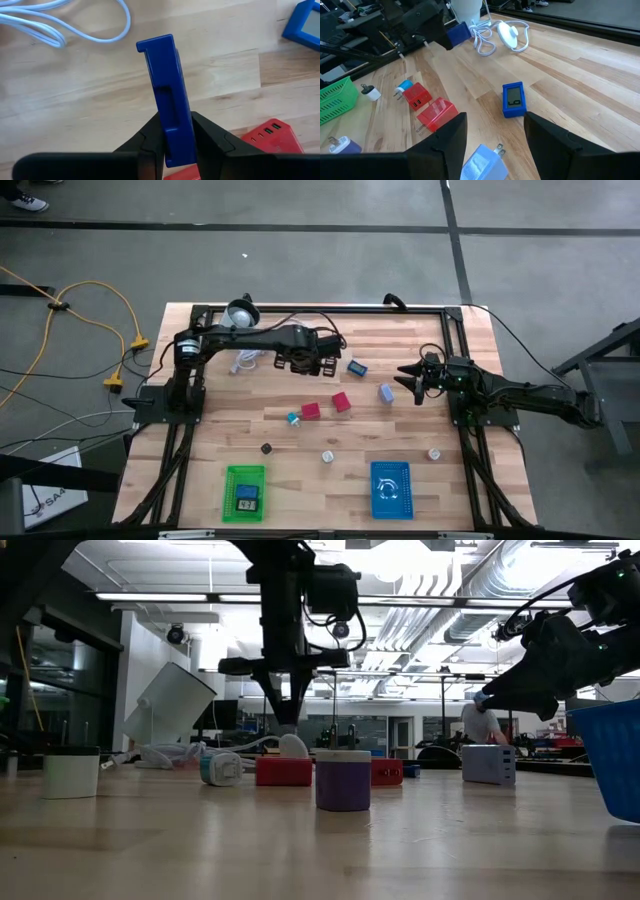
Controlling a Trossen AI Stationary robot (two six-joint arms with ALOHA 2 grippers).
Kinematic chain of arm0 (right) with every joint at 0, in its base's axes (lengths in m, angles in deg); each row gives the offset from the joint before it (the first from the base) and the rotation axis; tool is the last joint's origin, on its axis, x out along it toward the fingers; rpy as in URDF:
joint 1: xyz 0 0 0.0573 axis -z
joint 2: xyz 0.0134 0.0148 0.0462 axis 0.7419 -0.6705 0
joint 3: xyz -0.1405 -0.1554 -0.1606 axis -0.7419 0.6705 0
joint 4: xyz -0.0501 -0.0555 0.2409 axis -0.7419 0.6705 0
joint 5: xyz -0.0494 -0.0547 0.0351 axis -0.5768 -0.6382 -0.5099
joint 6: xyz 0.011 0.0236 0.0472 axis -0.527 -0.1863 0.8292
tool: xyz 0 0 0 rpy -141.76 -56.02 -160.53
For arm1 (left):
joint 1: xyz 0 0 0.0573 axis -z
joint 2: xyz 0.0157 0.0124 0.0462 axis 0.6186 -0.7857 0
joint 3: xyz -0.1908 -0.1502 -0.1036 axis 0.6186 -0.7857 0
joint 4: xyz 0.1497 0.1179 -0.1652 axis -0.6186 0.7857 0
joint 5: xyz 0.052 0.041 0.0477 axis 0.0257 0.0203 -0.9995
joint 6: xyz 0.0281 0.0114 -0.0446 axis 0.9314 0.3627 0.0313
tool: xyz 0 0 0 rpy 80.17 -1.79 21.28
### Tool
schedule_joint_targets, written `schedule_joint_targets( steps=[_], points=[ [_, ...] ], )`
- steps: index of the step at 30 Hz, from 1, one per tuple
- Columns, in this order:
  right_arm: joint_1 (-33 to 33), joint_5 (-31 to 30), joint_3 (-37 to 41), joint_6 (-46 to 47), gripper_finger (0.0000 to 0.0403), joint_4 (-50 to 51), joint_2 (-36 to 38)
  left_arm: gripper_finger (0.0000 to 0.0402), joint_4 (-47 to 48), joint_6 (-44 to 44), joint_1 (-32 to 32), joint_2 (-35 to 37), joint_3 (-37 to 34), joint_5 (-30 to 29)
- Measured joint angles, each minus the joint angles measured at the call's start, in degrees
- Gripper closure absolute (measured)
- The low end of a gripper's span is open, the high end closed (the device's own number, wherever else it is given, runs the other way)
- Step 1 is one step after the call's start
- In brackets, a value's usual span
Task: Pick & Place Office items
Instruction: Put the left blue digital clock into the green bin
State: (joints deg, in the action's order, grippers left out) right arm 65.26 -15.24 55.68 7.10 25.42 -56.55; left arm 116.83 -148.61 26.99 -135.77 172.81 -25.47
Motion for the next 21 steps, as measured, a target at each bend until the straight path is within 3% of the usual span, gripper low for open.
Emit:
schedule_joint_targets(
  steps=[21],
  points=[
    [0.0,0.0,0.0,0.0,0.0219,0.0,0.0,0.0329,0.4,-1.6,7.0,1.4,0.1,-0.2]
  ],
)
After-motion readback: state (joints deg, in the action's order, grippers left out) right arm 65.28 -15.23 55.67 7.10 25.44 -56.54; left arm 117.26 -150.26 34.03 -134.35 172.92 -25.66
